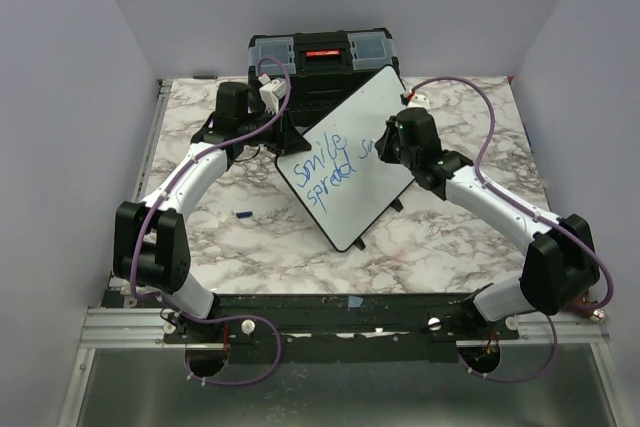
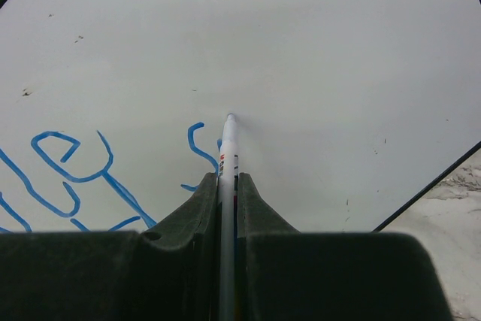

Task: Write a sentence on the whiteboard
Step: Write a sentence on the whiteboard stand.

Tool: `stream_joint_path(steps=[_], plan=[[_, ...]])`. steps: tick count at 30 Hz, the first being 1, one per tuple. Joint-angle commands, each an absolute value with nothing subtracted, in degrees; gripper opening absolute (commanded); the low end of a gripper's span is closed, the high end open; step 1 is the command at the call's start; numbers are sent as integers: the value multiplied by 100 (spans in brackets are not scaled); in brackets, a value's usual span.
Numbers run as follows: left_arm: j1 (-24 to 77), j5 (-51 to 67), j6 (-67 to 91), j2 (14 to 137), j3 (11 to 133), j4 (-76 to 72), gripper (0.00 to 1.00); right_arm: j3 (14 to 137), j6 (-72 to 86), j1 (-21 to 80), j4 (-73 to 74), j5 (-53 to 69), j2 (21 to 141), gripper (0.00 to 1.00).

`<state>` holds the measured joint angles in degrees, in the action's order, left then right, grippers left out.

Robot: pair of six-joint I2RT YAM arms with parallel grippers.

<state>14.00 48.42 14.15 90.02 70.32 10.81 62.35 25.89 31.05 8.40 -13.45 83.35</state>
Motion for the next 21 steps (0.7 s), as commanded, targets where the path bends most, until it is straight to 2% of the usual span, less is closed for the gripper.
stream_joint_path(steps=[1,13,21], plan=[[1441,4790,905,8762,7058,554,0,6173,2620,3103,923,-1315,8344,1],[1441,4780,862,8682,7036,622,0,5789,2728,3102,1182,-1042,7915,1],[1441,4774,870,8732,7055,600,0,5941,2459,3102,1424,-1466,7579,1]])
